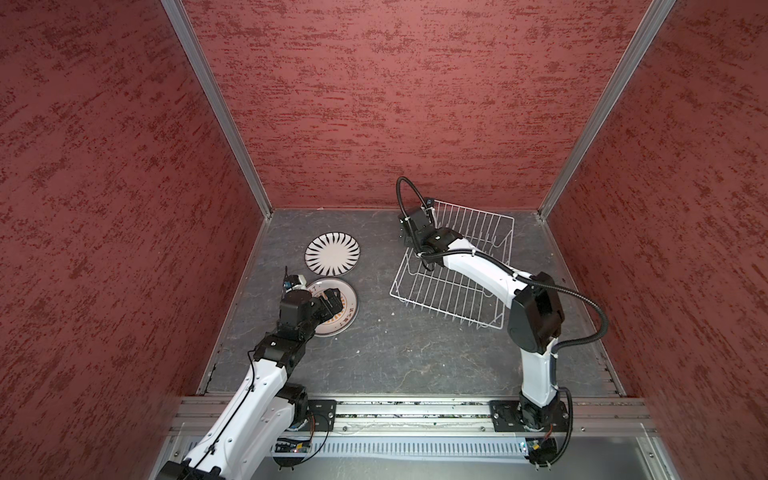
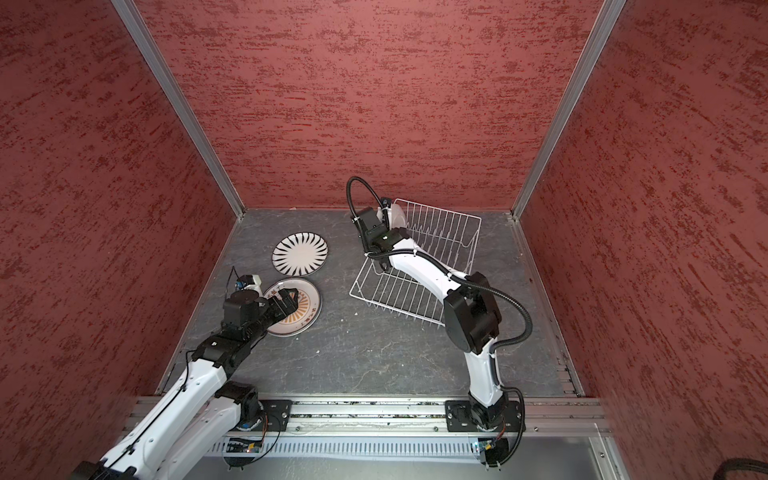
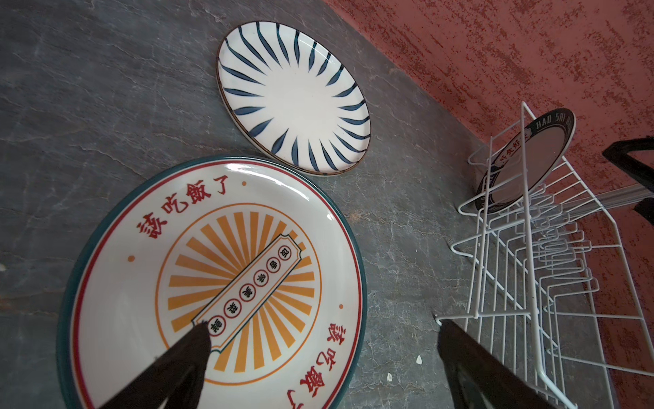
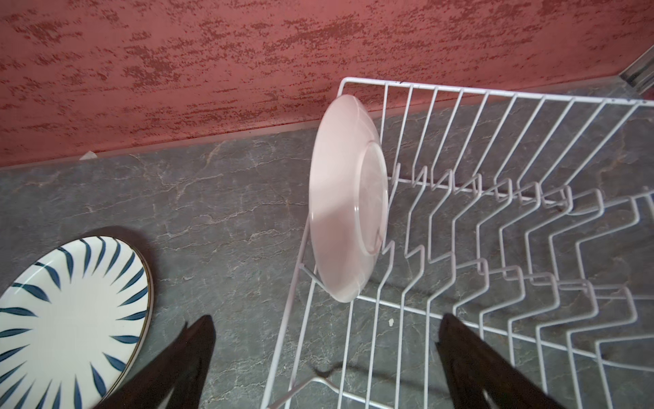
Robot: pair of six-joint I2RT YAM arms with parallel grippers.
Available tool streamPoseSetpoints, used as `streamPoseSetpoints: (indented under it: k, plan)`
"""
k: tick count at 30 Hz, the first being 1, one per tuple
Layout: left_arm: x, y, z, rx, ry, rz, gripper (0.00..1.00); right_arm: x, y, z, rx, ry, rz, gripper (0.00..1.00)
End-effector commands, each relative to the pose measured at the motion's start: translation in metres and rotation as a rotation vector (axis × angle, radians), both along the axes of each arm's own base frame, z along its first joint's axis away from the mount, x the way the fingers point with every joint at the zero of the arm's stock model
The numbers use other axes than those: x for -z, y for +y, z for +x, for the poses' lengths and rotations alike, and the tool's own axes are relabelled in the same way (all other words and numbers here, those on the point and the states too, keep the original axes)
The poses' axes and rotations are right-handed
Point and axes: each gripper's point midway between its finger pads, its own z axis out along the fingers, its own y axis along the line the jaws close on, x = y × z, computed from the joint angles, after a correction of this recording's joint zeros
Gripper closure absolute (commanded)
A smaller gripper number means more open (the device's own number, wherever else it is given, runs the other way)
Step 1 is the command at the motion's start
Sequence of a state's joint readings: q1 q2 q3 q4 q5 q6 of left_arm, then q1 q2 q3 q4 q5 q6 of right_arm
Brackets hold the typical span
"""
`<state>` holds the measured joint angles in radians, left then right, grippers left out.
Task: Unload the plates from the dish rack
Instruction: 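Move the right gripper back over the rack to the white bowl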
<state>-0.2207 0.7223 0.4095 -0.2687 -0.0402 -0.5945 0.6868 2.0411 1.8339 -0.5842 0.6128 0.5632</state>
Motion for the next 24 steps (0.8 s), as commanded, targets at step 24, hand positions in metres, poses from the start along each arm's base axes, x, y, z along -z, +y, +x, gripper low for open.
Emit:
streamPoseSetpoints:
  k: [24]
  plan:
    - [-0.025,-0.009,0.002,0.025,-0.054,-0.032,0.0,-0.001,-0.012,0.062,0.196,-0.097,-0.45,0.11]
